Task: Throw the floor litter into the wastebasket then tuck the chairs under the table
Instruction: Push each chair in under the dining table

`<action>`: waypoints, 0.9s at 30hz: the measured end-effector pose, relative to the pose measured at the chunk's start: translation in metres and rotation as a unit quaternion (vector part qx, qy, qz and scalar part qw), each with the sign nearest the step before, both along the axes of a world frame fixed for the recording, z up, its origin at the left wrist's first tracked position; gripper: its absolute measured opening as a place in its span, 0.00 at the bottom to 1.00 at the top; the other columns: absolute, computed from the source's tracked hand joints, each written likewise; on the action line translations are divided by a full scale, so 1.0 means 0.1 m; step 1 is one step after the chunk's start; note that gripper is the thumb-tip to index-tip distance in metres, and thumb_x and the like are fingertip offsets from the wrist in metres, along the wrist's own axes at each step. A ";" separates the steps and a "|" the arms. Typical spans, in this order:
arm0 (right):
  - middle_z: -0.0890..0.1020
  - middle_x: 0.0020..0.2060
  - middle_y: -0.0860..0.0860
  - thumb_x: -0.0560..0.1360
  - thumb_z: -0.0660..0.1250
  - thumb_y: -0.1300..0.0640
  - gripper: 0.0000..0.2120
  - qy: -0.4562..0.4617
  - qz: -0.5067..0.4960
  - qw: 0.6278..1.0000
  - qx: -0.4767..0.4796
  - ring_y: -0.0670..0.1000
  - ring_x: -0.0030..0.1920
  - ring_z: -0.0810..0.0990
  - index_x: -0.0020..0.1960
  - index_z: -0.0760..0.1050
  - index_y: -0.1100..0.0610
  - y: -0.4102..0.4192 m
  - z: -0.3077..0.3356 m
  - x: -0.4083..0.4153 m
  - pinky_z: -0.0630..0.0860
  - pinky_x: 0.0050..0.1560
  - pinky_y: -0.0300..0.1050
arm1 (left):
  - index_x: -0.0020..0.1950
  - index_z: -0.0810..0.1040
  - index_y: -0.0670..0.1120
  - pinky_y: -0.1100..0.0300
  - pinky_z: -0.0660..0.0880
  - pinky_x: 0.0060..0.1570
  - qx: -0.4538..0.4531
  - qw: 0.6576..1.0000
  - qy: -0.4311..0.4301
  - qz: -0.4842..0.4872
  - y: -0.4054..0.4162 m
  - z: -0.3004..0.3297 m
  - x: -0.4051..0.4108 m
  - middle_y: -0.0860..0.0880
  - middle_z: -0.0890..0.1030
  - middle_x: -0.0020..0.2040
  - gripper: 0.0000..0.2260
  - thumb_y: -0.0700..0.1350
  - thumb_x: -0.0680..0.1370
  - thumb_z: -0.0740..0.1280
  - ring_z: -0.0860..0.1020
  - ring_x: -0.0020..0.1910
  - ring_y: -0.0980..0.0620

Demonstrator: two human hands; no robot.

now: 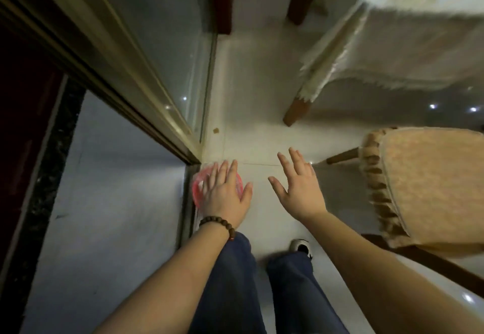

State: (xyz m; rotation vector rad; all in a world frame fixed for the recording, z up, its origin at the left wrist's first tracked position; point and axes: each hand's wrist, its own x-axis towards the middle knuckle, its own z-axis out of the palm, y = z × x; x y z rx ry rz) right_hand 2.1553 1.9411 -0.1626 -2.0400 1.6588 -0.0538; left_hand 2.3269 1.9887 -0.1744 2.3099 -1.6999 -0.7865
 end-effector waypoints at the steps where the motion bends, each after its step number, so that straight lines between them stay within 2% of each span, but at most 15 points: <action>1: 0.50 0.77 0.51 0.79 0.52 0.39 0.30 0.002 -0.027 1.000 -0.001 0.52 0.77 0.45 0.76 0.52 0.49 0.09 0.12 -0.13 0.45 0.76 0.53 | 0.78 0.53 0.53 0.48 0.47 0.75 0.003 1.000 0.003 -0.030 -0.02 0.12 -0.12 0.51 0.55 0.78 0.29 0.60 0.79 0.55 0.48 0.77 0.50; 7: 0.52 0.77 0.52 0.79 0.53 0.40 0.29 0.013 -0.171 0.985 -0.022 0.52 0.77 0.46 0.76 0.54 0.51 0.72 0.60 -0.97 0.43 0.75 0.50 | 0.78 0.53 0.51 0.50 0.47 0.75 -0.008 0.989 0.012 -0.148 0.00 0.64 -0.91 0.49 0.56 0.78 0.29 0.59 0.79 0.56 0.49 0.77 0.49; 13: 0.57 0.76 0.53 0.78 0.58 0.42 0.29 -0.012 -0.265 0.963 -0.042 0.53 0.76 0.53 0.75 0.58 0.52 1.46 0.78 -1.98 0.53 0.75 0.53 | 0.78 0.53 0.51 0.49 0.47 0.75 -0.027 0.973 0.016 -0.228 0.32 0.87 -1.93 0.49 0.56 0.78 0.29 0.60 0.79 0.55 0.50 0.77 0.49; 16: 0.61 0.74 0.54 0.77 0.61 0.44 0.28 -0.028 -0.285 0.956 -0.058 0.55 0.74 0.58 0.73 0.62 0.53 1.86 0.78 -2.57 0.56 0.74 0.53 | 0.77 0.54 0.51 0.50 0.48 0.75 -0.047 0.972 0.020 -0.232 0.59 0.93 -2.56 0.48 0.58 0.78 0.29 0.60 0.79 0.55 0.51 0.77 0.49; 19: 0.62 0.74 0.52 0.77 0.62 0.45 0.27 -0.051 -0.294 0.953 -0.059 0.54 0.74 0.58 0.73 0.61 0.51 2.31 0.80 -3.19 0.55 0.73 0.49 | 0.76 0.57 0.50 0.50 0.50 0.75 -0.073 0.972 0.022 -0.223 0.91 1.00 -3.26 0.47 0.61 0.76 0.29 0.60 0.79 0.56 0.54 0.76 0.47; 23: 0.68 0.70 0.55 0.76 0.62 0.44 0.27 -0.027 -0.261 0.963 -0.069 0.57 0.70 0.64 0.72 0.63 0.53 2.93 0.84 -4.07 0.62 0.69 0.51 | 0.75 0.62 0.47 0.47 0.53 0.74 -0.113 0.975 0.032 -0.190 1.38 1.16 -4.18 0.45 0.65 0.74 0.27 0.59 0.79 0.58 0.59 0.74 0.45; 27: 0.64 0.73 0.55 0.77 0.61 0.45 0.26 -0.034 -0.274 0.957 -0.089 0.54 0.73 0.59 0.73 0.63 0.53 3.43 1.00 -4.85 0.56 0.72 0.49 | 0.74 0.63 0.48 0.47 0.55 0.73 -0.148 0.973 0.056 -0.167 1.80 1.40 -4.87 0.47 0.66 0.74 0.26 0.58 0.79 0.56 0.59 0.74 0.46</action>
